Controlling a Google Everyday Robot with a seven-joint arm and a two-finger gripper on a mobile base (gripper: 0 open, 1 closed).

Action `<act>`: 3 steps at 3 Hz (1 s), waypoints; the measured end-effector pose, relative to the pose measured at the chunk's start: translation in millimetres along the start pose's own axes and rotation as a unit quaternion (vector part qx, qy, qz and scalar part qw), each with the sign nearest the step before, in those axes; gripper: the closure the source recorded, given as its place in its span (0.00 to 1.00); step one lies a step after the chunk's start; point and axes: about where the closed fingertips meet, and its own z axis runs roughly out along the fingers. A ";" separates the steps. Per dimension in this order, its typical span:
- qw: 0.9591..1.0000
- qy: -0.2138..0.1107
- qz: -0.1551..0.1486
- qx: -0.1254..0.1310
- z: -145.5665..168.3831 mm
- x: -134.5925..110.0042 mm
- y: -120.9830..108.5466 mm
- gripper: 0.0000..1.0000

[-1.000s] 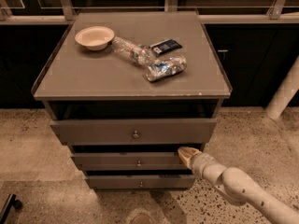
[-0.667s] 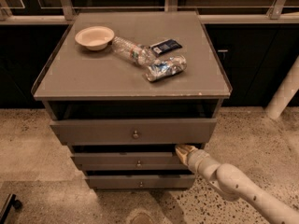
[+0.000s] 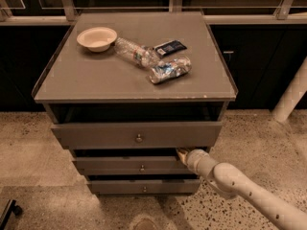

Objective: Open middle drawer

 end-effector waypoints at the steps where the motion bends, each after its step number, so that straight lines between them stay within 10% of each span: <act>1: 1.000 0.018 -0.005 -0.020 1.5 5.3 3.9 1.00; 3: 0.997 0.054 -0.004 -0.057 -1.5 13.3 16.5 1.00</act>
Offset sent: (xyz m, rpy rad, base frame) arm -0.0415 -0.0028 -0.0437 -0.0935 0.2650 0.1981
